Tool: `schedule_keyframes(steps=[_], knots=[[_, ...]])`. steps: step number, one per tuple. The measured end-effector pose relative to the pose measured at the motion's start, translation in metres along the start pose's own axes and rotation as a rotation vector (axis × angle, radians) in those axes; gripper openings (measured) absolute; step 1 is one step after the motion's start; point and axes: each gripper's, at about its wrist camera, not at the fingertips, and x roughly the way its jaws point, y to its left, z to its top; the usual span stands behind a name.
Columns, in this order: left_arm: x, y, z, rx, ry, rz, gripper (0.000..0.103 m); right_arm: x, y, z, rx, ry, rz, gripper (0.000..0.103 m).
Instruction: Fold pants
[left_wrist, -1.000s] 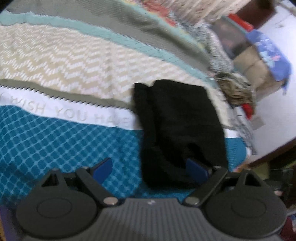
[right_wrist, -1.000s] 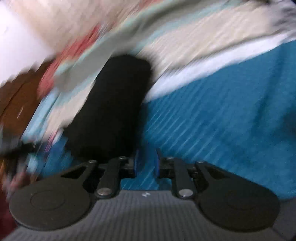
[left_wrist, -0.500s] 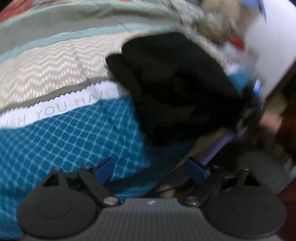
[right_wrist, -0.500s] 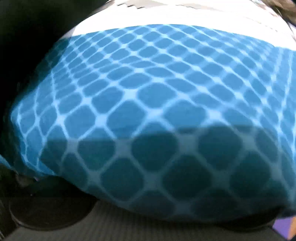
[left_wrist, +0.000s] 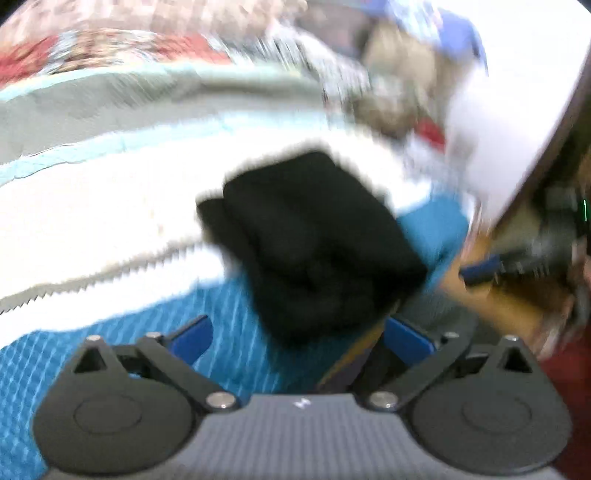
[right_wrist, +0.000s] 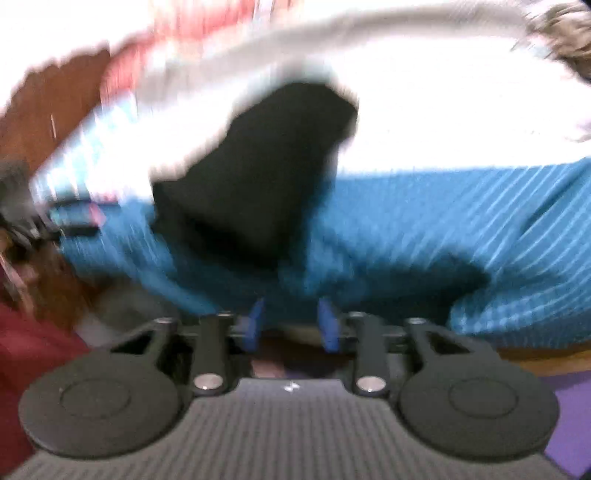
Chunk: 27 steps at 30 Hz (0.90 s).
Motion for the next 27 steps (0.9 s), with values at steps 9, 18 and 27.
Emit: schedule_keyframes(steps=[9, 18, 27], knots=[[0.095, 0.051, 0.04, -0.33, 0.115, -0.045, 0.103, 0.056, -0.043, 0.054, 0.331, -0.254, 0.128, 0.088], [0.115, 0.031, 0.021, -0.403, 0.12, -0.117, 0.052, 0.088, -0.023, 0.078, 0.481, -0.079, 0.343, 0.059], [0.056, 0.076, 0.139, -0.307, -0.17, -0.103, 0.054, 0.049, 0.031, 0.239, 0.132, -0.284, 0.417, 0.055]])
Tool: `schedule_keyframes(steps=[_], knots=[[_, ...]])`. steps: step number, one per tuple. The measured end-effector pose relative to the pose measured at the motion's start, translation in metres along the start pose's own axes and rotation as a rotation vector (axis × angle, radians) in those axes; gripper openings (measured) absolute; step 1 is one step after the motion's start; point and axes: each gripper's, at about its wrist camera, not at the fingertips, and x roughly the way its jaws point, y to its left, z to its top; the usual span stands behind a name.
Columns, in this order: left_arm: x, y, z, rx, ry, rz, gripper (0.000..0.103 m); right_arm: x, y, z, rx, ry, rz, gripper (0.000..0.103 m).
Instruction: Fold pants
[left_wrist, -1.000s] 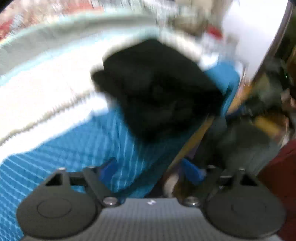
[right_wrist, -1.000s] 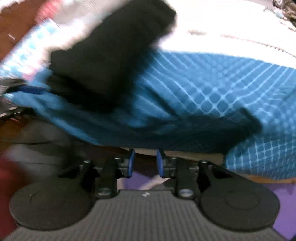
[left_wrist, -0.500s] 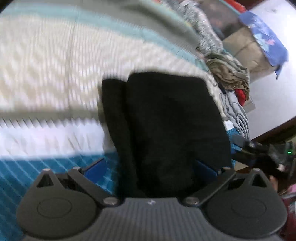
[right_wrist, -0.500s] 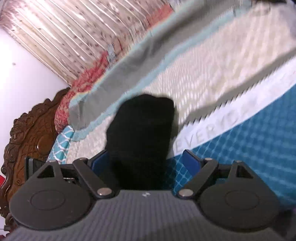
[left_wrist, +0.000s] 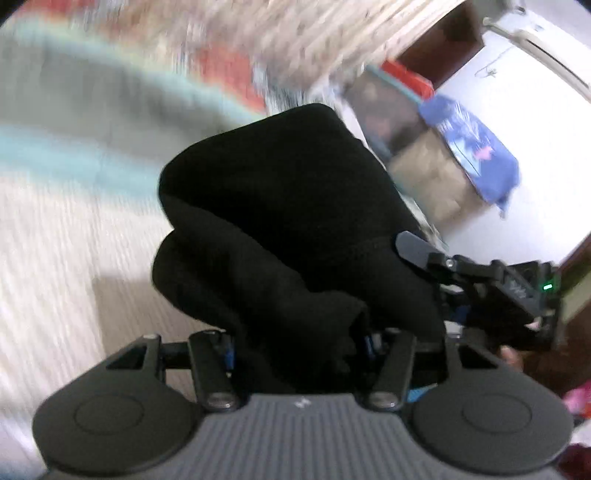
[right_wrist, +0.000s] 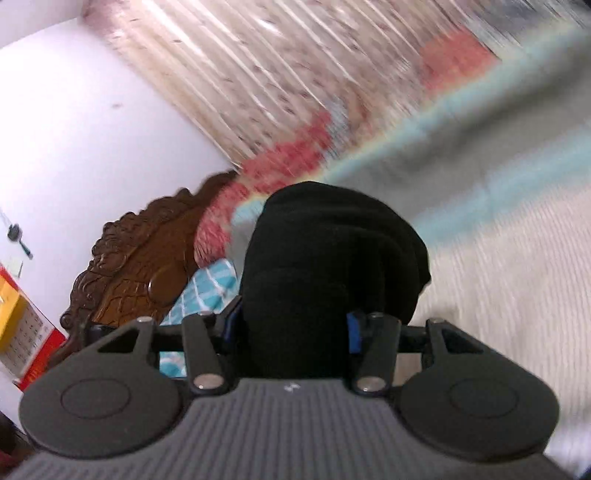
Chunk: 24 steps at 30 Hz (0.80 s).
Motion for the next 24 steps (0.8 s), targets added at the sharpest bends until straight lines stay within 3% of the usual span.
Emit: schedule_keyframes(steps=[3, 6, 10, 13, 14, 15, 17, 21, 24], knots=[[0.023, 0.018, 0.053, 0.051, -0.05, 0.112, 0.054, 0.059, -0.015, 0.046, -0.064, -0.039, -0.009, 0.055], [0.061, 0.047, 0.091, 0.062, -0.051, 0.236, 0.054, 0.113, -0.056, 0.067, -0.064, -0.077, -0.045, 0.055], [0.124, 0.094, 0.102, 0.024, 0.03, 0.368, 0.054, 0.138, -0.127, 0.04, 0.103, -0.111, -0.132, 0.055], [0.168, 0.131, 0.082, -0.022, 0.166, 0.476, 0.054, 0.159, -0.174, 0.002, 0.269, -0.05, -0.271, 0.057], [0.171, 0.137, 0.073, -0.039, 0.149, 0.496, 0.068, 0.157, -0.182, -0.012, 0.292, -0.05, -0.304, 0.065], [0.166, 0.138, 0.068, -0.053, 0.108, 0.503, 0.078, 0.15, -0.184, -0.019, 0.302, -0.067, -0.284, 0.069], [0.152, 0.14, 0.063, -0.082, 0.082, 0.492, 0.078, 0.137, -0.176, -0.016, 0.273, -0.07, -0.29, 0.074], [0.114, 0.119, 0.052, -0.147, 0.011, 0.519, 0.078, 0.111, -0.137, -0.01, 0.072, -0.102, -0.407, 0.074], [0.084, 0.089, 0.037, -0.1, -0.01, 0.603, 0.082, 0.088, -0.113, -0.025, 0.0, -0.09, -0.432, 0.081]])
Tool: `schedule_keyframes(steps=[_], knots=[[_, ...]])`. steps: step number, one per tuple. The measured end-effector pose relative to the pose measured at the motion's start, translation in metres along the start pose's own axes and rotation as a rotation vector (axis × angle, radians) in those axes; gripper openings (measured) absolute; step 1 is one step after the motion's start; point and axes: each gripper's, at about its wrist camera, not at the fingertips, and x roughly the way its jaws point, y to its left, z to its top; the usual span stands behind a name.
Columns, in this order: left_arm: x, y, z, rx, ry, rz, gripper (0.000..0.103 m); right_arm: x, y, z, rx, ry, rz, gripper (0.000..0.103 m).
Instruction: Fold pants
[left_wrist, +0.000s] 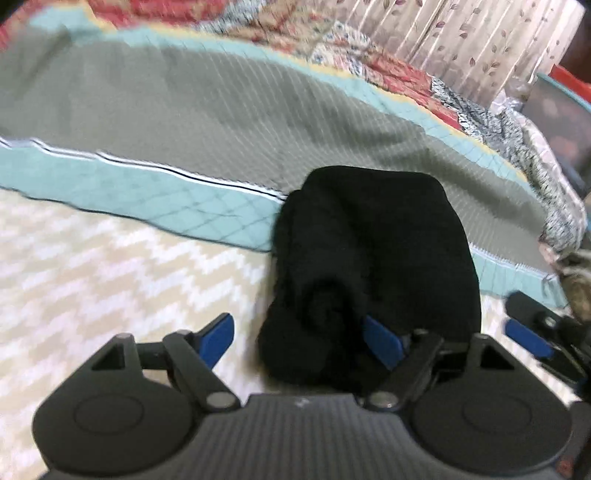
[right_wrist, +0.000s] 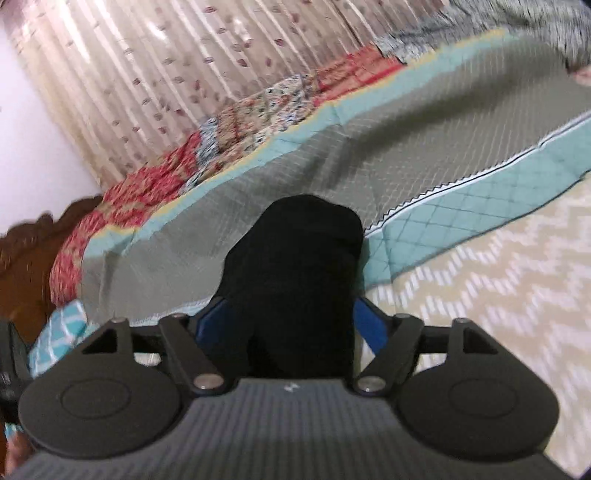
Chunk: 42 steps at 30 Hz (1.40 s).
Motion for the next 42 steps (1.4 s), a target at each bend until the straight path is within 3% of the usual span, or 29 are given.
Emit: schedule_keyframes(steps=[2, 5, 7, 9, 11, 15, 27, 34, 42], knots=[[-0.023, -0.011, -0.013, 0.041, -0.019, 0.053, 0.085, -0.029, 0.01, -0.019, -0.016, 0.018, -0.013, 0.089], [-0.055, -0.022, -0.042, 0.101, -0.022, 0.116, 0.092, -0.034, 0.007, -0.053, -0.014, 0.061, -0.042, 0.092], [-0.078, -0.029, -0.061, 0.144, -0.032, 0.151, 0.095, -0.041, 0.013, -0.069, -0.001, 0.072, -0.108, 0.096], [-0.1, -0.037, -0.078, 0.181, -0.047, 0.169, 0.102, -0.056, 0.02, -0.084, -0.011, 0.081, -0.175, 0.096], [-0.12, -0.044, -0.092, 0.194, -0.064, 0.181, 0.103, -0.068, 0.029, -0.095, -0.052, 0.09, -0.221, 0.1], [-0.156, -0.054, -0.113, 0.21, -0.108, 0.193, 0.103, -0.096, 0.041, -0.112, -0.108, 0.074, -0.211, 0.103], [-0.184, -0.075, -0.142, 0.222, -0.121, 0.195, 0.103, -0.14, 0.048, -0.146, -0.06, 0.119, -0.22, 0.103], [-0.191, -0.074, -0.148, 0.215, -0.143, 0.2, 0.103, -0.144, 0.061, -0.146, -0.09, 0.092, -0.186, 0.103], [-0.195, -0.081, -0.15, 0.257, -0.174, 0.221, 0.103, -0.152, 0.063, -0.143, -0.065, 0.022, -0.208, 0.103]])
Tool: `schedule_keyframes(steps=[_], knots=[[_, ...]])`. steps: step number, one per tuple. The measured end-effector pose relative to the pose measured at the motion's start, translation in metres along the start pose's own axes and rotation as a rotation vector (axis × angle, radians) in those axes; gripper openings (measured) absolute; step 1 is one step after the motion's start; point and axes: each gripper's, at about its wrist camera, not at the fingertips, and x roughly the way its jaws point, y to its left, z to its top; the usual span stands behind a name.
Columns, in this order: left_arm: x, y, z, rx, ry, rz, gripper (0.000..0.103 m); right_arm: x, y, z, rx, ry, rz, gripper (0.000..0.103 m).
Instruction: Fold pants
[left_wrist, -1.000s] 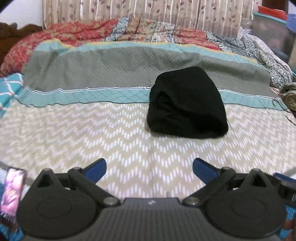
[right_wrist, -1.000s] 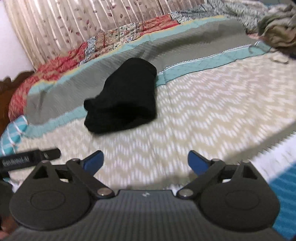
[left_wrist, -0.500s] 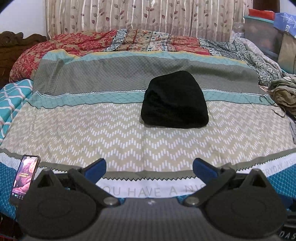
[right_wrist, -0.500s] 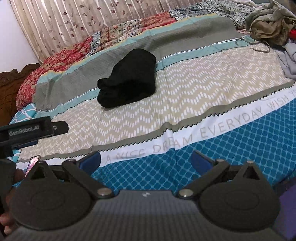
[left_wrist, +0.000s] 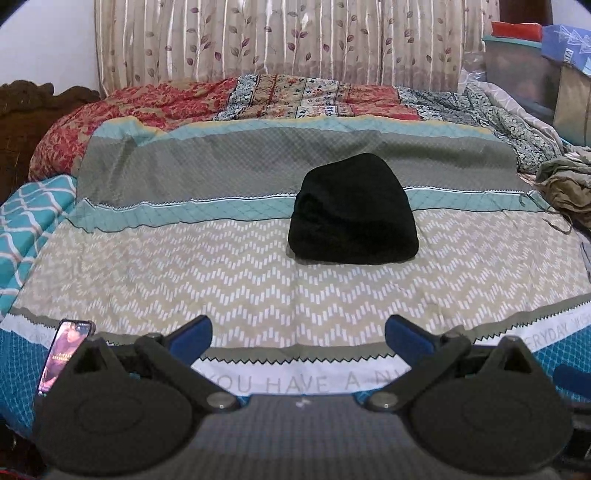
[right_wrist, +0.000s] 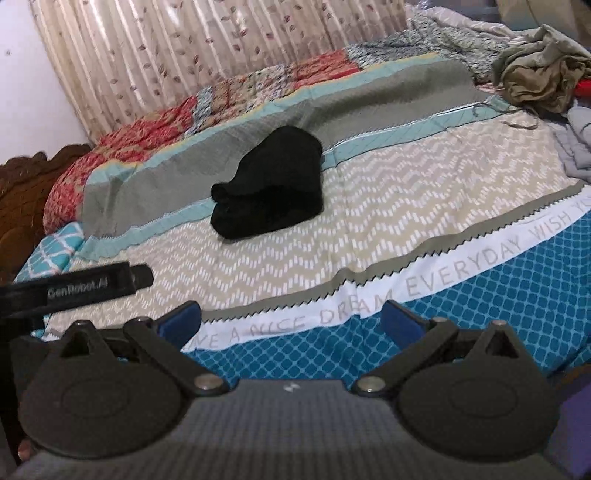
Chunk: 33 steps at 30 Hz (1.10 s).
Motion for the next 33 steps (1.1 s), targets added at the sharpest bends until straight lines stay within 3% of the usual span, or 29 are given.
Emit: schedule_keyframes(steps=[13, 23, 28, 33], knots=[[0.005, -0.016, -0.006, 0.074, 0.013, 0.022, 0.103, 0.007, -0.008, 0.002, 0.036, 0.03, 0.003, 0.103], [0.008, -0.019, -0.008, 0.076, 0.032, 0.064, 0.103, 0.007, -0.013, 0.001, 0.063, 0.045, 0.0, 0.103], [0.013, -0.02, -0.01, 0.087, 0.091, 0.054, 0.103, 0.008, -0.016, 0.0, 0.077, 0.052, 0.0, 0.103], [0.014, -0.021, -0.014, 0.1, 0.098, 0.067, 0.103, 0.008, -0.018, 0.0, 0.084, 0.058, -0.001, 0.103]])
